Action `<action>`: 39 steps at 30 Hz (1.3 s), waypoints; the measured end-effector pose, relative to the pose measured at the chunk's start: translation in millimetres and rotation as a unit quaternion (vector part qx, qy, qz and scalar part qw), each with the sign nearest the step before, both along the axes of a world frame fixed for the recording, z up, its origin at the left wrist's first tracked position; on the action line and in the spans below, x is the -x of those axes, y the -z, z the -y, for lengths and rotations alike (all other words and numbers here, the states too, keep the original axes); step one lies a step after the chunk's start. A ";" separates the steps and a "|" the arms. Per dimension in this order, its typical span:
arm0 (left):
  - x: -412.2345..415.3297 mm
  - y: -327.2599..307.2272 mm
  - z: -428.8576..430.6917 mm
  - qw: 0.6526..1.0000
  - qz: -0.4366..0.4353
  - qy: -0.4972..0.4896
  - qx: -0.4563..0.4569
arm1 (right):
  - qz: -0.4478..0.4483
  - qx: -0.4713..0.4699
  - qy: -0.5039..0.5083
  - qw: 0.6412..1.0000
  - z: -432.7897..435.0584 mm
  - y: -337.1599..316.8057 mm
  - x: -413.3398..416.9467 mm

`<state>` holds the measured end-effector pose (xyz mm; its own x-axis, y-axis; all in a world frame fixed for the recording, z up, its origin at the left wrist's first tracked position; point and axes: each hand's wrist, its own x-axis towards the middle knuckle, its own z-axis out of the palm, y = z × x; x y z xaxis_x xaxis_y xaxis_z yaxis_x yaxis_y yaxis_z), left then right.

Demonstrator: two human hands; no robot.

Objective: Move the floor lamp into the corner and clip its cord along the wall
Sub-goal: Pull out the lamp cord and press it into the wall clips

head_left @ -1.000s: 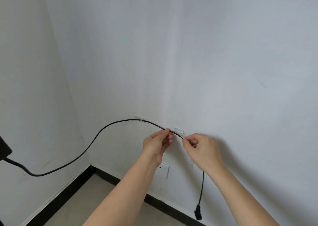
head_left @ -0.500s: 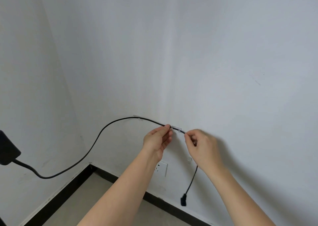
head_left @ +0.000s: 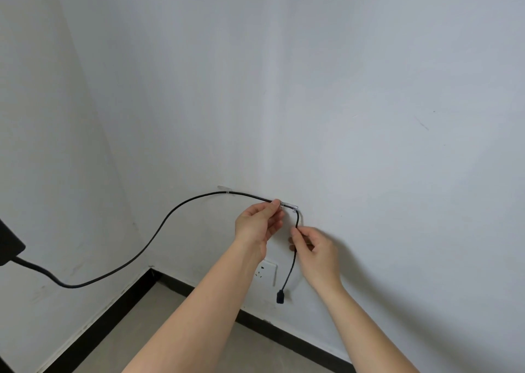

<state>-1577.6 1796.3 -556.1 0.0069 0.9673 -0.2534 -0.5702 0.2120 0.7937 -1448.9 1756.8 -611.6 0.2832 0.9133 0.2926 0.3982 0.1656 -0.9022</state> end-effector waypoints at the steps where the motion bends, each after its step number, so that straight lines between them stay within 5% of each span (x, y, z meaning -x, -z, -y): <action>1: -0.4 0.1 -0.1 1.000 -0.001 -0.002 0.001 | -0.011 0.019 -0.015 1.000 5.6 6.8 -2.5; 10: -3.0 7.3 0.9 0.999 -0.019 -0.013 -0.025 | -0.168 0.156 -0.044 0.972 60.8 75.6 -19.5; 15: -3.9 29.5 14.0 0.974 -0.205 -0.034 -0.091 | -0.206 0.158 -0.011 0.966 62.0 71.4 -23.9; 20: -11.0 55.8 27.8 0.917 -0.346 0.143 -0.136 | -0.197 0.149 -0.015 0.969 58.4 72.2 -25.4; 39: -54.4 81.6 23.7 0.938 -0.342 0.024 -0.048 | -0.109 0.097 0.067 0.987 46.3 85.6 -43.4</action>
